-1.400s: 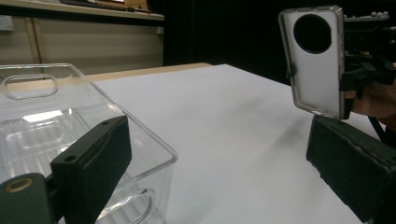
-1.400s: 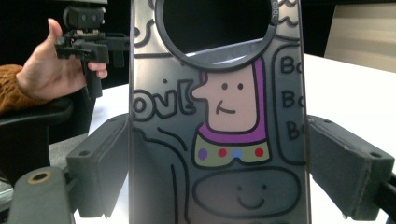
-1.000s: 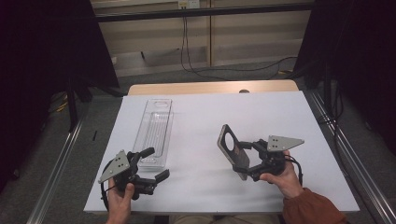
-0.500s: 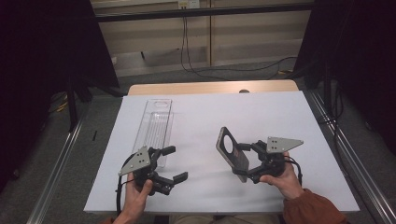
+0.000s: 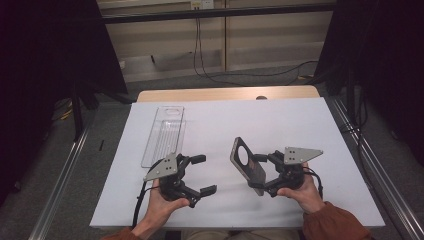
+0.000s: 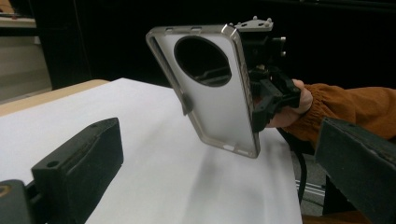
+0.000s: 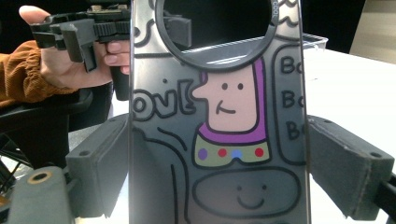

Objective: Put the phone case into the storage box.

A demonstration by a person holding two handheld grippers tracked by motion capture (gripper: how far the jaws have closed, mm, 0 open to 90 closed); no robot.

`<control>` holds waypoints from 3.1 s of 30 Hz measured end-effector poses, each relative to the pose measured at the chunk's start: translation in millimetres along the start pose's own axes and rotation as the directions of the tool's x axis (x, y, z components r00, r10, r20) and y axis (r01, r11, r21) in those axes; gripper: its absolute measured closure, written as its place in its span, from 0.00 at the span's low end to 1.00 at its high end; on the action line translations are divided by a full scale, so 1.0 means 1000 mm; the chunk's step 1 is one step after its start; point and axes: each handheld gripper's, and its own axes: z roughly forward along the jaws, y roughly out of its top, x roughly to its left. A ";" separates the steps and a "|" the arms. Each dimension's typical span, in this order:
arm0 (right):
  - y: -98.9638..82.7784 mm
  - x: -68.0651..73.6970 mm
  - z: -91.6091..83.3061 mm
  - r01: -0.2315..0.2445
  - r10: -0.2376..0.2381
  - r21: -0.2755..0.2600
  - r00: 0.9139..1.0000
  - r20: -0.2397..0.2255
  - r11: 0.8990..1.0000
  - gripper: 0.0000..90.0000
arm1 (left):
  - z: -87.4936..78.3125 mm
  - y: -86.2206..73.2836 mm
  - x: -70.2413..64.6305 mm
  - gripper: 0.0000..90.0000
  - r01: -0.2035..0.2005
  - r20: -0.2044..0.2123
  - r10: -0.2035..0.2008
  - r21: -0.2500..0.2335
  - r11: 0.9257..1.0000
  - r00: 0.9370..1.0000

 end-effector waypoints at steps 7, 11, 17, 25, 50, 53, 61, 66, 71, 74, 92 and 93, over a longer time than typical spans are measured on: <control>0.000 0.000 -0.002 0.007 -0.007 0.005 1.000 -0.003 1.000 0.14 | 0.023 0.011 0.005 0.02 -0.033 0.077 0.033 0.009 0.999 0.997; 0.001 -0.001 -0.004 0.007 -0.007 0.002 1.000 -0.001 1.000 0.14 | 0.036 0.018 0.008 0.02 -0.043 0.095 0.044 -0.004 0.999 0.995; 0.002 -0.001 -0.007 0.009 -0.009 -0.006 1.000 -0.003 1.000 0.14 | 0.049 0.019 0.018 0.02 -0.018 0.109 0.022 -0.035 0.999 0.994; 0.001 -0.002 -0.007 0.005 -0.005 -0.005 1.000 -0.011 1.000 0.14 | 0.063 0.017 0.025 0.01 -0.014 0.135 0.021 -0.048 0.999 0.991; -0.001 0.000 0.003 0.004 -0.003 0.010 0.997 -0.082 1.000 0.14 | 0.070 0.015 0.027 0.01 -0.010 0.185 0.019 -0.049 0.999 0.983; -0.001 0.000 0.003 0.002 -0.001 0.007 0.996 -0.092 1.000 0.14 | 0.072 0.016 0.027 0.02 0.001 0.204 0.012 -0.066 0.998 0.979; -0.001 0.001 0.003 0.004 -0.002 0.012 0.994 -0.105 1.000 0.14 | 0.074 0.016 0.026 0.04 -0.016 0.219 0.030 -0.066 0.998 0.975; -0.001 0.001 0.003 0.001 0.000 0.012 0.994 -0.109 1.000 0.14 | 0.076 0.016 0.027 0.04 -0.011 0.238 0.027 -0.069 0.998 0.971; -0.001 0.001 0.003 -0.001 0.003 0.014 0.993 -0.120 1.000 0.14 | 0.077 0.016 0.027 0.05 -0.019 0.239 0.036 -0.070 0.997 0.970; -0.001 0.001 0.003 -0.003 0.005 0.016 0.993 -0.122 1.000 0.14 | 0.078 0.016 0.027 0.05 -0.018 0.242 0.035 -0.071 0.997 0.970; -0.002 0.001 0.005 -0.002 0.005 0.022 0.991 -0.135 1.000 0.14 | 0.078 0.015 0.026 0.09 -0.031 0.266 0.048 -0.067 0.997 0.963; -0.002 0.001 0.004 -0.003 0.006 0.021 0.991 -0.136 1.000 0.14 | 0.078 0.015 0.026 0.09 -0.029 0.266 0.046 -0.068 0.997 0.963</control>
